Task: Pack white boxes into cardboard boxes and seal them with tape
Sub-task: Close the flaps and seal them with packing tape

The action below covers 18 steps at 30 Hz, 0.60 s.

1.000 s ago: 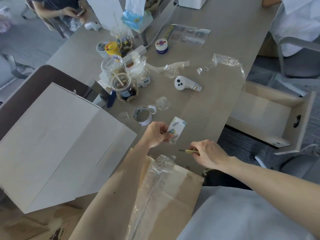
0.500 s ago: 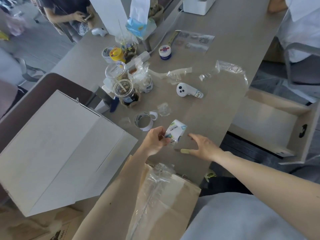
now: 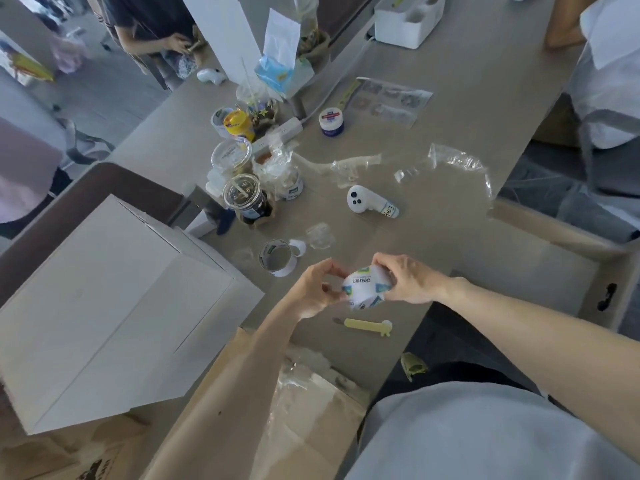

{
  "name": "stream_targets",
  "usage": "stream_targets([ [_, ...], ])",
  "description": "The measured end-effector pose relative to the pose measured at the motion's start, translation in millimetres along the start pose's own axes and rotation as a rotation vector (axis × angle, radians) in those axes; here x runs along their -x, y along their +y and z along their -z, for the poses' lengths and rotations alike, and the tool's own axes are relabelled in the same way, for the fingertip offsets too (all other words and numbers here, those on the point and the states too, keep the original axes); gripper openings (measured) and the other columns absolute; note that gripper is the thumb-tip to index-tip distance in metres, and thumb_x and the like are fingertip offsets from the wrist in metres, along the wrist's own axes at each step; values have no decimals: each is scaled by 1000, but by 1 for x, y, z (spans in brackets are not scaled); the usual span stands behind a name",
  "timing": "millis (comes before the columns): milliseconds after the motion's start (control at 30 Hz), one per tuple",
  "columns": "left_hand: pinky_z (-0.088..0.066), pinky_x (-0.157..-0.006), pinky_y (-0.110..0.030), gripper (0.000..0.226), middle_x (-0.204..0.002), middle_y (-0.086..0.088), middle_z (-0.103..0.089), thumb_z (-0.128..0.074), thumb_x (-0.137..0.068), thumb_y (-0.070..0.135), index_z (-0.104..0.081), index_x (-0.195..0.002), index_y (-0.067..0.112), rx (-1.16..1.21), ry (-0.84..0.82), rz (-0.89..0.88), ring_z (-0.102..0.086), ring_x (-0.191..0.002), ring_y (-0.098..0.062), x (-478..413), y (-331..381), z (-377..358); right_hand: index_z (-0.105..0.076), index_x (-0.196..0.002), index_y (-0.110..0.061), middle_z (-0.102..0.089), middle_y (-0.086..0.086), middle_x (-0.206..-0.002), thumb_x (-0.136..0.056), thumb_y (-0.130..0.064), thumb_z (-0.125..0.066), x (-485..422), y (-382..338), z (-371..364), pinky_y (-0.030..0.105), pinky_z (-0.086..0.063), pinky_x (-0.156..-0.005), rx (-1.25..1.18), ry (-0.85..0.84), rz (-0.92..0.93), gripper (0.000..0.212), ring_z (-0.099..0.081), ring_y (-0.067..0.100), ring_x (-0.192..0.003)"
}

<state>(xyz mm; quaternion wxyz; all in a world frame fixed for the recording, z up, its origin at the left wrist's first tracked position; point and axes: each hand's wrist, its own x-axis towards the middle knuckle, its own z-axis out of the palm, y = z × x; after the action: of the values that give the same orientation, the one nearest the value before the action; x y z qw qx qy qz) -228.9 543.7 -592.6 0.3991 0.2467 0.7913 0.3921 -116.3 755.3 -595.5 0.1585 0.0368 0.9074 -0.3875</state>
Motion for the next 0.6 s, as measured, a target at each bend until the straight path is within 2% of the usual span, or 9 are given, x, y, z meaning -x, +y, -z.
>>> stream_targets([
  [67, -46, -65, -26, 39, -101, 4, -62, -78, -75, -6, -61, -99, 19, -54, 5, 50, -51, -71, -15, -8, 2, -4, -36, -89, -21, -46, -7, -79, -77, -19, -71, -1, 3, 6, 28, -38, -57, 135, 4, 21, 37, -49, 22, -75],
  [133, -49, -68, -31, 39, -100, 0, -61, -79, -74, -2, -62, -103, 19, -93, 33, 106, -51, -70, -16, -17, 0, -9, -35, -89, -21, -49, -4, -85, -78, -25, -69, -6, 7, 16, 33, -40, -64, 268, 4, 22, 36, -51, 24, -78],
  [200, -52, -68, -35, 39, -94, 0, -60, -81, -72, 2, -62, -100, 21, -105, 67, 151, -54, -71, -18, -25, 0, -14, -35, -91, -21, -52, -1, -92, -79, -22, -65, -10, 14, 27, 35, -42, -74, 379, -12, 16, 33, -54, 25, -83],
  [300, -52, -64, -31, 40, -87, 2, -57, -84, -70, 5, -60, -93, 26, -95, 91, 195, -53, -71, -18, -38, 2, -23, -40, -98, -22, -58, 2, -102, -79, -18, -59, -13, 30, 36, 38, -44, -86, 500, -27, -4, 27, -59, 27, -94],
  [433, -47, -51, -18, 37, -83, 0, -61, -85, -68, 11, -63, -98, 16, -143, 180, 291, -56, -68, -13, -49, -4, -36, -46, -113, -18, -59, 5, -109, -84, -24, -59, -18, 42, 29, 39, -44, -88, 628, -56, -15, 32, -57, 26, -101],
  [500, -48, -52, -19, 36, -81, -1, -62, -86, -66, 13, -64, -96, 12, -153, 249, 338, -56, -66, -12, -53, -9, -40, -44, -117, -17, -57, 6, -112, -86, -27, -60, -22, 45, 22, 39, -43, -88, 648, -73, -7, 36, -55, 26, -104],
  [600, -57, -62, -30, 36, -78, -2, -64, -89, -60, 17, -64, -86, 12, -157, 298, 406, -60, -67, -17, -61, -18, -43, -43, -119, -17, -56, 6, -113, -87, -30, -61, -27, 47, 17, 39, -42, -87, 636, -76, 20, 38, -54, 26, -106],
])
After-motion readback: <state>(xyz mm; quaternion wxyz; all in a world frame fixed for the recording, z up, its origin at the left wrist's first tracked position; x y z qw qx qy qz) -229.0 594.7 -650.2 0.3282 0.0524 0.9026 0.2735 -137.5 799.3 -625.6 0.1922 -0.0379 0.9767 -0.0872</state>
